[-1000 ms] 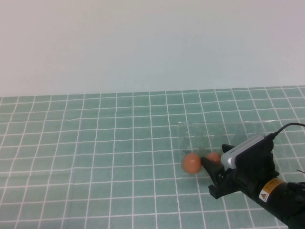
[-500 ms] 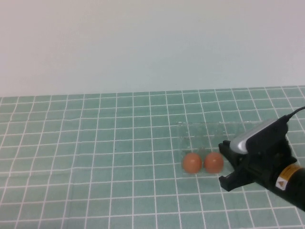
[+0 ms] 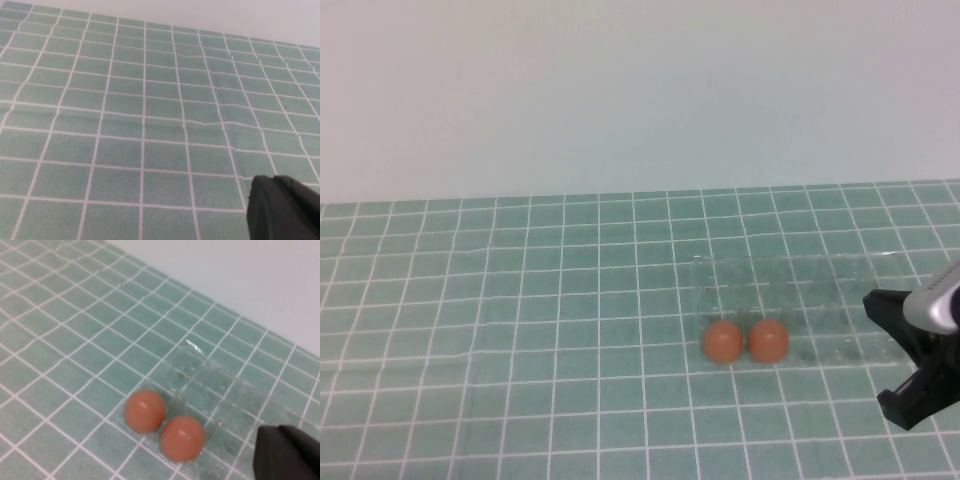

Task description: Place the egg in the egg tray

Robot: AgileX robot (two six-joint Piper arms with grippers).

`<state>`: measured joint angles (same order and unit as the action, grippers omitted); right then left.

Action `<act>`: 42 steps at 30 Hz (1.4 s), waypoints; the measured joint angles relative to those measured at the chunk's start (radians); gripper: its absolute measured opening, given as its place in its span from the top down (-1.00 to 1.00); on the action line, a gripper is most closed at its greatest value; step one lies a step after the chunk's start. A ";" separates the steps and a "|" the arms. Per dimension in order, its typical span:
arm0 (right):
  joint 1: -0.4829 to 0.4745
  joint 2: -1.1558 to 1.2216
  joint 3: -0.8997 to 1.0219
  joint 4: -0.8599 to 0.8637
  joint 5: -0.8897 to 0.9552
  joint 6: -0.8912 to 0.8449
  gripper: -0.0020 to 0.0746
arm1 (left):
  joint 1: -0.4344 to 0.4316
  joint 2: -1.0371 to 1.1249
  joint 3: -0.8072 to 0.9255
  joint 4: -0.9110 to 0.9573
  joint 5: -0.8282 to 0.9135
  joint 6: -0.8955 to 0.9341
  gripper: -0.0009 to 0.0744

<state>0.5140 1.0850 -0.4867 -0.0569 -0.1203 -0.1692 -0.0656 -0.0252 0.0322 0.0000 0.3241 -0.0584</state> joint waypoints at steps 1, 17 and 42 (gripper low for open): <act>0.000 -0.007 0.000 0.000 0.000 0.000 0.95 | 0.000 0.000 0.000 0.000 0.000 0.000 0.98; -0.133 0.008 0.002 0.050 -0.181 -0.001 0.95 | 0.000 0.000 0.000 0.000 0.000 0.000 0.98; -0.578 -0.796 0.409 -0.118 0.203 -0.001 0.95 | 0.000 0.000 0.000 0.000 0.000 0.000 0.98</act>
<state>-0.0642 0.2889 -0.0772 -0.1744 0.0823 -0.1699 -0.0656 -0.0252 0.0322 0.0000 0.3241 -0.0584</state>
